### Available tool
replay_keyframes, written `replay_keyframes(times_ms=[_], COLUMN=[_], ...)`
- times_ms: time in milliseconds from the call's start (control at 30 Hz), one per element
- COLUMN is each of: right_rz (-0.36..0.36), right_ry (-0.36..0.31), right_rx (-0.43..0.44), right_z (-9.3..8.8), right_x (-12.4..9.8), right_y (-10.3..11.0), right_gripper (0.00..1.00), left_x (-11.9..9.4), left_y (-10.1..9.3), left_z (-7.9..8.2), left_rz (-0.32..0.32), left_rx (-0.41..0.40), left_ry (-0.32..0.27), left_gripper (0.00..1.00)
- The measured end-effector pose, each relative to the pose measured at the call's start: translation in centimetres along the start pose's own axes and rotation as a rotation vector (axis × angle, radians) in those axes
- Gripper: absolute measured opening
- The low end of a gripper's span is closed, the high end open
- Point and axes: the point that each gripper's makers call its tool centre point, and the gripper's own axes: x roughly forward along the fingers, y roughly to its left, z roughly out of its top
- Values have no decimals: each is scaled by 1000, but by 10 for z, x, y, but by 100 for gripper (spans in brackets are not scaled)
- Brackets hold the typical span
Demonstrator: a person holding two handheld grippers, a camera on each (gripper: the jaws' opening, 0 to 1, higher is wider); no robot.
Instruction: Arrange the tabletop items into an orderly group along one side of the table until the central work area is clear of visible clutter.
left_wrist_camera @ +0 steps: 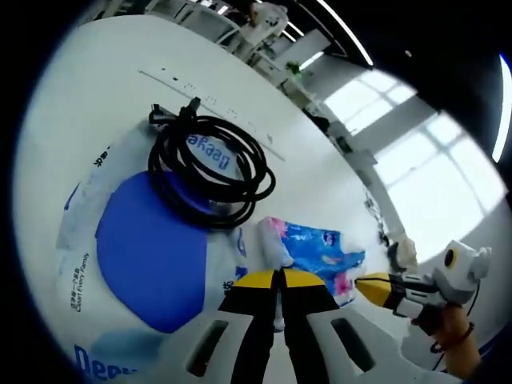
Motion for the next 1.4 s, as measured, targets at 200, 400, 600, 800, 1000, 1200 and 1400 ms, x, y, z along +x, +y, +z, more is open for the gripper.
replay_keyframes(times_ms=[200, 400, 600, 800, 1000, 1200, 1400], right_rz=[-2, -7, -10, -11, -19, -16, -32], right_ry=[19, 17, 12, 17, 28, 33, 26], right_rx=[4, 25, 38, 39, 41, 40, 40], right_z=[-10, -11, -11, -12, -14, -14, -12], right_x=[5, 9, 11, 11, 12, 12, 9], right_y=[1, 0, -2, 0, -3, 2, 0], right_gripper=[0, 0, 0, 0, 3, 4, 11], left_x=[0, 0, 0, 0, -3, -5, -14], left_y=[-2, -3, -3, -3, -3, -3, -5], left_z=[2, 1, 4, 5, 5, 7, 11], left_rz=[-4, 0, 2, 3, 9, 5, 5], left_rx=[-8, -1, -4, 17, 104, 150, 218], left_ry=[-8, -9, -11, -10, -14, -14, -25], left_gripper=[1, 2, 2, 5, 14, 19, 26])
